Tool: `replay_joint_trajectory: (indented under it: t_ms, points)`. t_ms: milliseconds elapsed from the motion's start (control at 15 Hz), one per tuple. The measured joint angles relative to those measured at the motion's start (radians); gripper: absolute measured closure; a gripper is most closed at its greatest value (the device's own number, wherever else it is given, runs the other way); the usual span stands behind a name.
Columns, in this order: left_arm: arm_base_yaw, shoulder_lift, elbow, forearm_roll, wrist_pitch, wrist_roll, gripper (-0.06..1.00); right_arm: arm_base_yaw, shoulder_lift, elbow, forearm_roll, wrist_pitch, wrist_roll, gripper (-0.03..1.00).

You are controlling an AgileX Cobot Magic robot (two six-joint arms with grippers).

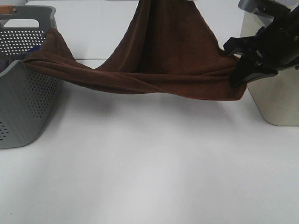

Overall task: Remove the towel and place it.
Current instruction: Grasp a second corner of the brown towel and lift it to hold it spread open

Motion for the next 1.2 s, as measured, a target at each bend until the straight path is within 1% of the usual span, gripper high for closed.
replay_joint_trajectory:
  t_ms: [67, 133, 200, 333, 467, 667, 733, 867, 1000, 1200]
  points:
    - [0.001, 0.004, 0.000, -0.018, 0.016, 0.000, 0.94, 0.000, -0.009, -0.056, -0.089, 0.044, 0.064, 0.97]
    - [0.001, 0.004, 0.000, -0.031, 0.017, 0.000, 0.94, 0.000, -0.022, -0.125, -0.144, 0.088, 0.100, 0.97]
    - [0.001, 0.000, -0.005, -0.034, 0.017, 0.000, 0.94, 0.000, -0.035, -0.199, -0.172, 0.129, 0.118, 0.97]
    - [0.001, -0.019, -0.057, -0.033, 0.013, 0.001, 0.94, 0.000, -0.053, -0.350, -0.207, 0.199, 0.123, 0.97]
    - [0.001, -0.052, -0.164, -0.005, -0.013, 0.001, 0.94, 0.000, -0.055, -0.517, -0.230, 0.246, 0.126, 0.97]
    - [0.001, -0.103, -0.295, 0.033, -0.013, 0.001, 0.94, 0.000, -0.056, -0.711, -0.272, 0.262, 0.132, 0.97]
    - [0.001, -0.113, -0.319, 0.048, -0.007, 0.001, 0.94, 0.000, -0.056, -0.767, -0.281, 0.266, 0.134, 0.97]
    - [0.001, -0.124, -0.334, 0.088, -0.001, 0.001, 0.94, 0.000, -0.056, -0.830, -0.285, 0.267, 0.136, 0.97]
    - [0.009, -0.120, -0.335, 0.119, 0.055, 0.001, 0.94, 0.000, -0.055, -0.837, -0.288, 0.271, 0.136, 0.97]
    - [0.061, -0.072, -0.335, 0.127, 0.121, -0.004, 0.94, 0.000, -0.016, -0.837, -0.291, 0.274, 0.136, 0.97]
